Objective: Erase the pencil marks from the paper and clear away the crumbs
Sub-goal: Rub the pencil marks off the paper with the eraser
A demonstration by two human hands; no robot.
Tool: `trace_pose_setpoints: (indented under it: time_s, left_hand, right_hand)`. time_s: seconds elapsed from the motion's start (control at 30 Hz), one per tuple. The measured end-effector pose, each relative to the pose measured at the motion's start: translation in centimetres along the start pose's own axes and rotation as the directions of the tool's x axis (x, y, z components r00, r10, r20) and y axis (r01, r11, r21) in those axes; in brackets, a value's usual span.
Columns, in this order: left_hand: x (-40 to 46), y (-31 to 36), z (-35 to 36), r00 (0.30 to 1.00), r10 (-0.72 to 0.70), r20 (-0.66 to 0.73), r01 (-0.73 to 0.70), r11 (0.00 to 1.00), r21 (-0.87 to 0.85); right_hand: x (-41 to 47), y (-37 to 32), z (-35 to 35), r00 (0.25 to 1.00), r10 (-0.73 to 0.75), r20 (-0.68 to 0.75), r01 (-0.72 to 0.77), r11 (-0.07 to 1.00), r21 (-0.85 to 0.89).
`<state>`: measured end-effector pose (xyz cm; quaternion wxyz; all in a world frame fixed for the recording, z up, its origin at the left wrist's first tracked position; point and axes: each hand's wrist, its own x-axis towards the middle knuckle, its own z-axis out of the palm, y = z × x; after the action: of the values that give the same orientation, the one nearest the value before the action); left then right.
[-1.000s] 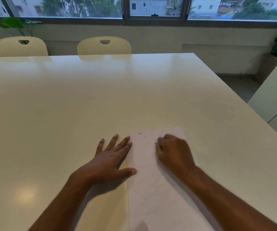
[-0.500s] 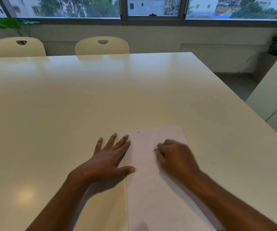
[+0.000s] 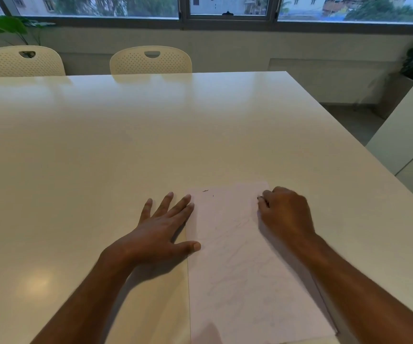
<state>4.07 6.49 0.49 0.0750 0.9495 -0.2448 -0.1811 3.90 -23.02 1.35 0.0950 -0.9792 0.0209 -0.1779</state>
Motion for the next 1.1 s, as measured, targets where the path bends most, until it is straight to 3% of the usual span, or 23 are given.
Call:
trace_pose_setpoints:
  time_s: [0.13,0.3,0.5,0.67,0.83,0.97,1.1]
  left_hand:
    - [0.0,0.1,0.0,1.000,-0.011,-0.001,0.011,1.000,0.011]
    - [0.0,0.1,0.0,1.000,-0.003,0.010,0.003,1.000,0.014]
    - [0.1,-0.1,0.1,1.000,-0.003,0.007,0.003,1.000,0.009]
    - [0.1,-0.1,0.1,1.000,0.000,0.009,0.000,1.000,0.012]
    - [0.1,0.0,0.1,1.000,-0.005,-0.002,0.005,1.000,0.020]
    - [0.1,0.0,0.1,1.000,-0.003,0.000,0.003,1.000,0.020]
    - [0.0,0.1,0.0,1.000,-0.002,-0.005,0.002,1.000,0.022]
  right_hand:
    - [-3.9,-4.4,-0.4,0.977,-0.191,0.096,0.178,0.975,0.130]
    - [0.2,0.5,0.0,1.000,0.013,0.003,-0.013,1.000,-0.001]
    - [-3.0,-2.8,-0.1,0.985,-0.154,0.084,0.147,0.985,0.088]
    - [0.8,1.5,-0.1,1.000,0.011,0.000,-0.011,1.000,-0.018]
    - [-1.8,-1.7,0.1,0.988,-0.130,0.083,0.123,0.989,0.085]
    - [1.1,1.2,0.0,1.000,-0.006,0.000,0.006,1.000,0.005]
    - [-1.4,-1.8,0.1,0.986,-0.145,0.079,0.139,0.987,0.075]
